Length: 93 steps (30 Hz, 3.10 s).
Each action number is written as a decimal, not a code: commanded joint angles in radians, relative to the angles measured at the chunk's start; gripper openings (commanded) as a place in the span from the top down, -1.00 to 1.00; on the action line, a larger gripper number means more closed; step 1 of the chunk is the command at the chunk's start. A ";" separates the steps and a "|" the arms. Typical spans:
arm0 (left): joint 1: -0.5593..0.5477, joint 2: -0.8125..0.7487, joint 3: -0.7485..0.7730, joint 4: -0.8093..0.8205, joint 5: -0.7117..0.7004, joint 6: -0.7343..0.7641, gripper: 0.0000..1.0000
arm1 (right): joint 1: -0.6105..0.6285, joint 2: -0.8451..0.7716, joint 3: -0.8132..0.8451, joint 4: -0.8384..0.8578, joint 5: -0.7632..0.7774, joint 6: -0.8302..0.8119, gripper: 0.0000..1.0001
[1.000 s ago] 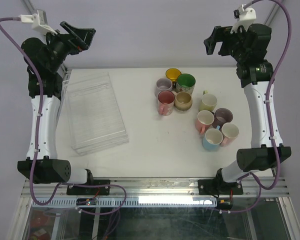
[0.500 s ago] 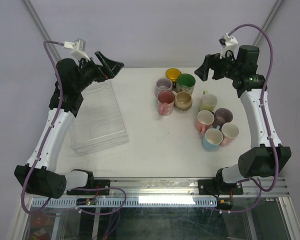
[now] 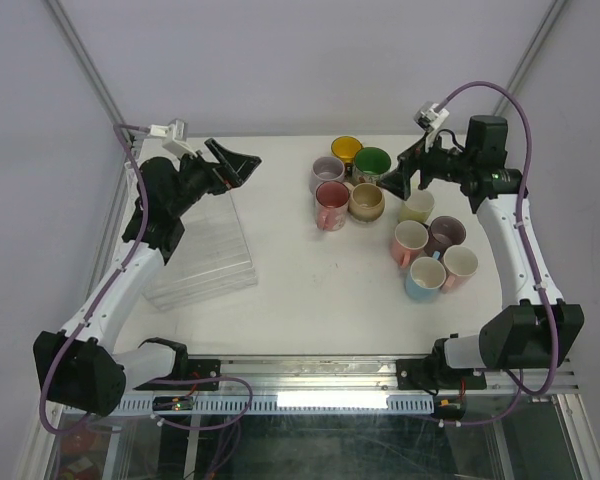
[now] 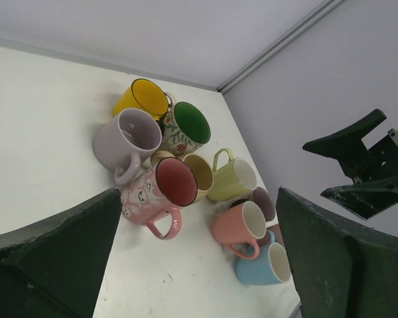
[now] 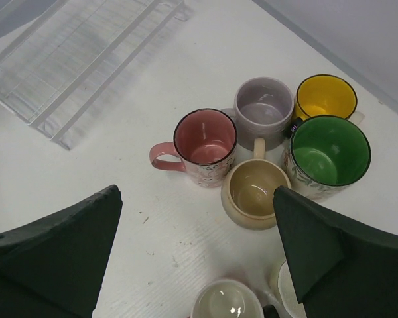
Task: Load the cups into the dish rack
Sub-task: Pick up the cup at the center of the board.
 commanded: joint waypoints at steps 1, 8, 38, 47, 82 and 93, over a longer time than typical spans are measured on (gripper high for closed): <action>-0.011 0.019 -0.014 0.171 -0.012 -0.078 -0.98 | 0.039 -0.026 0.021 -0.017 -0.056 -0.127 -0.99; -0.008 0.067 -0.016 0.219 -0.022 -0.112 -0.98 | 0.238 0.042 0.075 -0.158 0.144 -0.256 -0.97; 0.047 0.022 -0.025 0.038 -0.151 -0.196 -0.94 | 0.436 0.533 0.389 -0.144 0.785 0.019 0.11; 0.048 0.025 -0.021 0.033 -0.148 -0.202 -0.93 | 0.424 0.608 0.424 -0.146 0.765 -0.051 0.25; 0.049 0.070 0.009 0.040 -0.114 -0.227 -0.91 | 0.359 0.651 0.532 -0.227 0.580 -0.193 0.06; 0.049 0.059 -0.011 0.047 -0.108 -0.244 -0.88 | 0.359 0.713 0.547 -0.251 0.596 -0.202 0.28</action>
